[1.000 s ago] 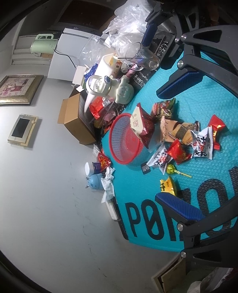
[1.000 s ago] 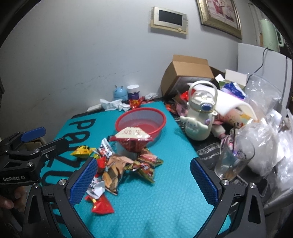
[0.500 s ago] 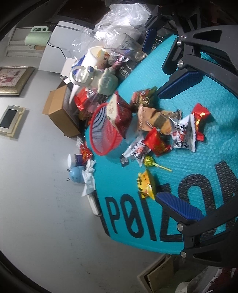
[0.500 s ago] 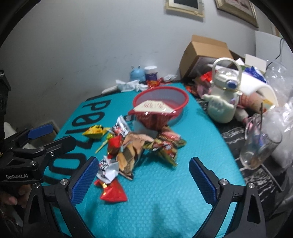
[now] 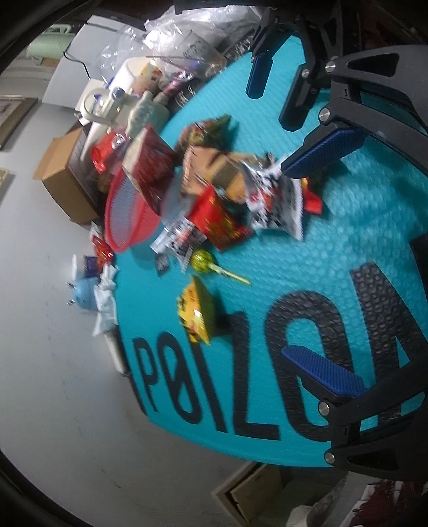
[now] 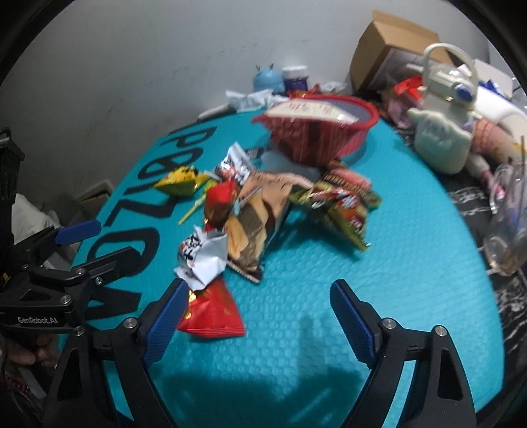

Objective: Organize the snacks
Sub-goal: 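Grasp the small red candy packet with the right tool while the left tool approaches the white packet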

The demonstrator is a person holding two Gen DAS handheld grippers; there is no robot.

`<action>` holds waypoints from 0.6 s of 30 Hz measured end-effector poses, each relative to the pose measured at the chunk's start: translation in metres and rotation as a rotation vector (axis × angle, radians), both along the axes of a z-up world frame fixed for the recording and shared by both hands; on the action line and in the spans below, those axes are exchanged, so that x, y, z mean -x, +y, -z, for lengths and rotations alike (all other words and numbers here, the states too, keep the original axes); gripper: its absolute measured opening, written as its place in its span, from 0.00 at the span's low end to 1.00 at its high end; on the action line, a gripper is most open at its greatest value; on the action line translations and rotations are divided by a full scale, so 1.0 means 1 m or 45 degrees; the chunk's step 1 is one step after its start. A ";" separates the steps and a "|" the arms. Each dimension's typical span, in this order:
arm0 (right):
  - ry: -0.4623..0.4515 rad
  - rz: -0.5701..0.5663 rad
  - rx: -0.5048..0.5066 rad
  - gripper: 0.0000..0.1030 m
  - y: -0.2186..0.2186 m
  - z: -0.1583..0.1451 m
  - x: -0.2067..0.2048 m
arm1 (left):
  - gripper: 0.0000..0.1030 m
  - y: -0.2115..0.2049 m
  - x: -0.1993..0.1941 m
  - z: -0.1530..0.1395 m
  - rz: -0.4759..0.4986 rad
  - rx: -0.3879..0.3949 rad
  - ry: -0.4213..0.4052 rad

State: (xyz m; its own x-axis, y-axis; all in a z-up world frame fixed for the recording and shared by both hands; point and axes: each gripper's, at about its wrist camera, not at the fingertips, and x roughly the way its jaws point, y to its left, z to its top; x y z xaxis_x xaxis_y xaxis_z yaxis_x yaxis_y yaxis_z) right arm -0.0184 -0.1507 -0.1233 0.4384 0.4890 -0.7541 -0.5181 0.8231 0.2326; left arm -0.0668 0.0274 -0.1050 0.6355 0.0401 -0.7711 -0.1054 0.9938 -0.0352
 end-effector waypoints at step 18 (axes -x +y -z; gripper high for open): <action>0.105 -0.266 0.023 0.32 0.033 0.029 0.001 | 1.00 0.009 -0.009 0.015 0.005 0.110 0.016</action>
State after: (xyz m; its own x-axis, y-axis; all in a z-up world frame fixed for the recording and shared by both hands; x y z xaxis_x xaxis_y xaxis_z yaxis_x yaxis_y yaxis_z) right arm -0.0196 -0.1176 -0.1519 0.2653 0.5489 -0.7927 -0.6574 0.7044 0.2677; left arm -0.0575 0.0366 -0.1200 0.6255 -0.0298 -0.7797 -0.1022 0.9875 -0.1197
